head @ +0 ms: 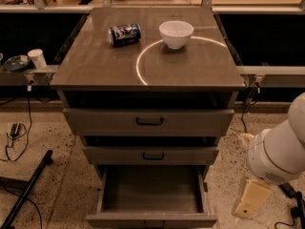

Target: Close bottom drawer

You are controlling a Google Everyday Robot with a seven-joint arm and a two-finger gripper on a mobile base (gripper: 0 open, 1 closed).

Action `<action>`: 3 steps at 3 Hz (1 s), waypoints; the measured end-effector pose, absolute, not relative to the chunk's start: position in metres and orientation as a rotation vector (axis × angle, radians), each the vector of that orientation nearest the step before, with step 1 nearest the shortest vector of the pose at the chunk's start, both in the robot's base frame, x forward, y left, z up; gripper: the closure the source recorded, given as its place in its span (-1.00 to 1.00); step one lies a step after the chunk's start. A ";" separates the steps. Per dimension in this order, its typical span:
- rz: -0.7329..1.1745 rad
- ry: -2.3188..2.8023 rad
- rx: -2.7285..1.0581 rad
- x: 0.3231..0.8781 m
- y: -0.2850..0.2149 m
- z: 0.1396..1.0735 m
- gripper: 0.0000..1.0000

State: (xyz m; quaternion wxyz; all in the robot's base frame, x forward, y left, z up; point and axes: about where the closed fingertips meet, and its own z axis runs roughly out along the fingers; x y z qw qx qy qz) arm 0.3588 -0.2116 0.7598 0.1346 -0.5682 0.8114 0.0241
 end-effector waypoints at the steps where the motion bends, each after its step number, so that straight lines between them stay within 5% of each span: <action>1: 0.070 2.351 -1.647 0.359 -0.212 0.760 -1.00; 3: 0.142 2.338 -1.626 0.348 -0.209 0.745 -1.00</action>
Offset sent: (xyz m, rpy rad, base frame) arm -0.0099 0.0007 -0.0105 0.0675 0.0068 -0.0104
